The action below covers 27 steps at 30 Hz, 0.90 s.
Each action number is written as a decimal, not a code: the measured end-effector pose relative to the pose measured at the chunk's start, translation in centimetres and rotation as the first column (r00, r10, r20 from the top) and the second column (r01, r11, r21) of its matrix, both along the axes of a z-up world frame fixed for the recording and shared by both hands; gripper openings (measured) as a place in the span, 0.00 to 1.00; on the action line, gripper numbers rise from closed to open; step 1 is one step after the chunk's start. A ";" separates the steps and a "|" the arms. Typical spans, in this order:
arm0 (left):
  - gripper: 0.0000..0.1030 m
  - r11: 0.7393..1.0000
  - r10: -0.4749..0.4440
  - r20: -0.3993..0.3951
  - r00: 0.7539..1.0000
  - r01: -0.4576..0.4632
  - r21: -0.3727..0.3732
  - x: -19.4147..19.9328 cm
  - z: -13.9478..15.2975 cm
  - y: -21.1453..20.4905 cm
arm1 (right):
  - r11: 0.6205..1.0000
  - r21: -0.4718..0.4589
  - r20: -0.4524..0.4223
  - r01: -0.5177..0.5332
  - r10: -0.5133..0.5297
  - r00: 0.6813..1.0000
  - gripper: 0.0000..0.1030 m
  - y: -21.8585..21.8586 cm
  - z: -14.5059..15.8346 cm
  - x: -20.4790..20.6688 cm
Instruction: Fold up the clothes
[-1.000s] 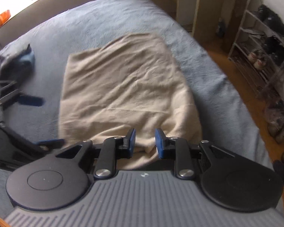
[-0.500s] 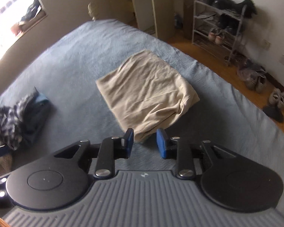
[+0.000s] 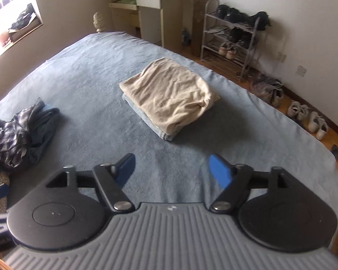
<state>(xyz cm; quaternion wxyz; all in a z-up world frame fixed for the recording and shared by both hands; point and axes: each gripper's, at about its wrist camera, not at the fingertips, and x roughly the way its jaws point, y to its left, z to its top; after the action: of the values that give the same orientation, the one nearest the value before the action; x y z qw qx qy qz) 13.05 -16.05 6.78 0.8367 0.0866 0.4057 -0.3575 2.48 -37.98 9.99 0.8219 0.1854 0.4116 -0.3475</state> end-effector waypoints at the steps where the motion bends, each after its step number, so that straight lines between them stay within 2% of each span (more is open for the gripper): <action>1: 0.96 1.000 -0.004 0.010 1.000 0.004 0.001 -0.6 0.0 0.4 | 1.000 -0.006 -0.001 0.009 -0.009 1.000 0.79 0.4 -0.1 -0.4; 4: 0.96 1.000 0.000 0.016 1.000 0.000 0.012 -1.9 -0.1 0.8 | 0.999 -0.023 0.000 0.041 -0.041 0.999 0.81 1.1 -0.2 -1.6; 9: 0.96 0.998 0.059 0.049 0.997 -0.061 0.033 -3.9 0.2 0.0 | 0.996 -0.056 0.016 0.065 -0.064 0.998 0.84 0.9 -1.1 -3.6; 16: 0.96 0.988 0.139 0.091 0.986 -0.145 0.054 -7.6 0.7 -1.3 | 0.993 -0.117 0.030 -0.006 0.009 1.000 0.89 -0.7 -1.7 -7.5; 23: 0.96 0.969 0.229 0.016 0.973 -0.229 0.094 -10.8 1.4 -3.1 | 0.985 -0.152 0.006 -0.082 0.084 0.996 0.93 -2.0 -1.5 -10.1; 27: 0.96 0.955 0.274 0.007 0.962 -0.273 0.116 -12.8 1.8 -4.0 | 0.979 -0.170 0.007 -0.112 0.115 0.993 0.94 -1.9 -0.9 -11.6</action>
<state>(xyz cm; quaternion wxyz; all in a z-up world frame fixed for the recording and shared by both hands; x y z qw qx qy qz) 0.29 -20.00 8.55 0.8698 0.0765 0.4376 -0.2145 -9.12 -39.84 9.07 0.8565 0.0941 0.3837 -0.3322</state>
